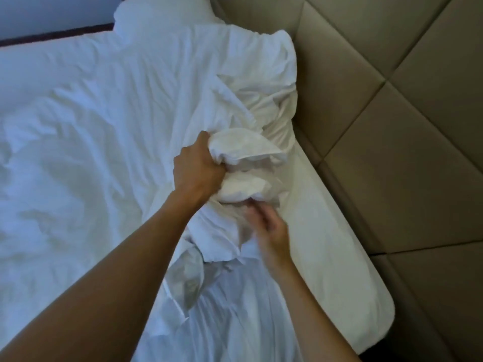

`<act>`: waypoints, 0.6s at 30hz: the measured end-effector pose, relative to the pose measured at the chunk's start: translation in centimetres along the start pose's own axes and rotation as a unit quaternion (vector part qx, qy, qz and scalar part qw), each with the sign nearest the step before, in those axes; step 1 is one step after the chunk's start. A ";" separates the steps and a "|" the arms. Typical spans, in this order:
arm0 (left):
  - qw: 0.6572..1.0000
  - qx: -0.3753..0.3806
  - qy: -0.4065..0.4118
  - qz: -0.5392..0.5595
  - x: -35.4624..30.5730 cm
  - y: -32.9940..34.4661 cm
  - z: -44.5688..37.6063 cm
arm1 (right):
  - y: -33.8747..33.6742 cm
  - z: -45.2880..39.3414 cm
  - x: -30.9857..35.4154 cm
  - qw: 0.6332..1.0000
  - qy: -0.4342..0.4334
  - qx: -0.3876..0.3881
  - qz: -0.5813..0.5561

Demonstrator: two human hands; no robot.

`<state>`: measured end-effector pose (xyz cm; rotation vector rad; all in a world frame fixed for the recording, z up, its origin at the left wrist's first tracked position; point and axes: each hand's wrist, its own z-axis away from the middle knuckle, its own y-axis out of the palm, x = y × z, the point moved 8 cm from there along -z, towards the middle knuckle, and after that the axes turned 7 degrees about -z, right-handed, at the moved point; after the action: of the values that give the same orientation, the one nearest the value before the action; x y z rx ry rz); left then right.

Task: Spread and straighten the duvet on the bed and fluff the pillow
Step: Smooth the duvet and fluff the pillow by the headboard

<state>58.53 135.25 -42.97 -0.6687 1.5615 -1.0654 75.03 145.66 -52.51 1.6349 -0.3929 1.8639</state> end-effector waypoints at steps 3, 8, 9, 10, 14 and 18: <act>0.996 -0.020 -0.019 0.084 3.4 -2.6 1.0 | -0.6 -1.9 -0.9 0.980 0.088 -0.132 -0.122; 0.988 -0.051 0.000 0.149 10.8 -8.5 4.6 | 11.3 -3.8 0.7 0.957 0.259 -0.002 -0.131; 0.986 -0.062 0.004 0.155 12.9 -10.0 5.4 | 12.9 -4.7 0.4 0.954 0.274 -0.049 -0.110; 0.983 -0.077 0.003 0.167 15.2 -11.8 6.3 | 16.1 -4.6 1.4 0.968 0.240 -0.032 -0.073; 0.944 -0.198 -0.063 0.258 26.7 -19.9 11.0 | 32.5 -0.8 4.8 0.987 0.053 0.091 -0.121; 0.879 -0.296 -0.227 0.298 40.5 -25.8 16.9 | 51.0 7.1 4.1 0.967 -0.071 0.240 0.047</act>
<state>61.17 84.57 -38.73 -0.7034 1.5114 0.0555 48.67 103.57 -38.30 2.1069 -0.0740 2.0275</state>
